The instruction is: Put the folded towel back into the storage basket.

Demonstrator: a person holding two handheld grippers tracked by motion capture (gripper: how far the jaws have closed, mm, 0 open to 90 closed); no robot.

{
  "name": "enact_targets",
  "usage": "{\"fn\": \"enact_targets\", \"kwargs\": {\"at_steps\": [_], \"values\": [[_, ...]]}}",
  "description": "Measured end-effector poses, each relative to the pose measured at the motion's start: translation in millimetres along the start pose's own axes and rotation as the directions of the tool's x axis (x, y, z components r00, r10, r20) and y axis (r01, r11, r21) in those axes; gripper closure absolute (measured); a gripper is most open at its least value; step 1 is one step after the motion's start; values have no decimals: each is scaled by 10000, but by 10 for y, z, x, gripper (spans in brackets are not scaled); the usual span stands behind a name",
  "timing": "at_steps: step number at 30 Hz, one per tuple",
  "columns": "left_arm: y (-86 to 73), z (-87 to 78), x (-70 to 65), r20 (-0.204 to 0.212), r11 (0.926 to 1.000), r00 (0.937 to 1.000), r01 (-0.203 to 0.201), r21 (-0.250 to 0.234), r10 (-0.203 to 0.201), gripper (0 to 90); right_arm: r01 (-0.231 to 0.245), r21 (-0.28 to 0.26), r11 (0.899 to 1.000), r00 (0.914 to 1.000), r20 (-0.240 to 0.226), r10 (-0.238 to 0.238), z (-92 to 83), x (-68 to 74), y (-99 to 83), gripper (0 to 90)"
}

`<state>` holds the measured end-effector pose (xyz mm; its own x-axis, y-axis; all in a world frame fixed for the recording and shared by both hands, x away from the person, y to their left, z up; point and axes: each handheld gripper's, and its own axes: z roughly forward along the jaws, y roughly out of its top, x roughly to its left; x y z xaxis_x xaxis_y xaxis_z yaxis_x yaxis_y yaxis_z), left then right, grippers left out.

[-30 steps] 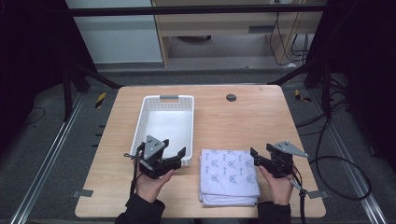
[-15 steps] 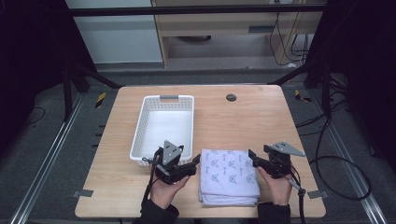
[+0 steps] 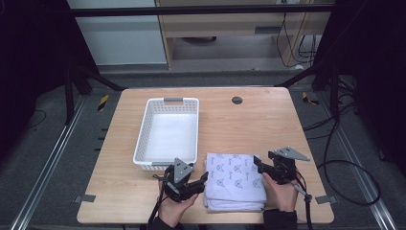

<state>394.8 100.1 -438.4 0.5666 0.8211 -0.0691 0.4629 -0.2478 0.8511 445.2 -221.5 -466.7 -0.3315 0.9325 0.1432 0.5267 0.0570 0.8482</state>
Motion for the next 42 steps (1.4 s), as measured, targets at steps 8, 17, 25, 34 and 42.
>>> {"fn": "enact_targets", "kwargs": {"at_steps": [8, 17, 25, 34, 42], "values": [[-146, 53, -15, 218, 9991, 9993, 284, 304, -291, 427, 12, 254, 9997, 10000, -17, -11, 33, 1, -29, 387], [-285, 228, -54, 347, 9944, 9984, 406, 980, -442, 437, 47, 721, 9974, 9999, -119, -38, 111, 2, -83, 425], [-353, 376, -64, 495, 9885, 9965, 592, 1393, -666, 425, 64, 1261, 9920, 9998, -207, -38, 204, 8, -134, 440], [-403, 469, -93, 405, 9854, 9975, 508, 1623, -581, 393, -21, 1497, 9887, 9998, -176, 48, 269, 5, -190, 445], [-420, 519, -117, 318, 9833, 9975, 574, 1728, -638, 369, 61, 1626, 9867, 9999, -114, -43, 298, 16, -207, 444]]}}
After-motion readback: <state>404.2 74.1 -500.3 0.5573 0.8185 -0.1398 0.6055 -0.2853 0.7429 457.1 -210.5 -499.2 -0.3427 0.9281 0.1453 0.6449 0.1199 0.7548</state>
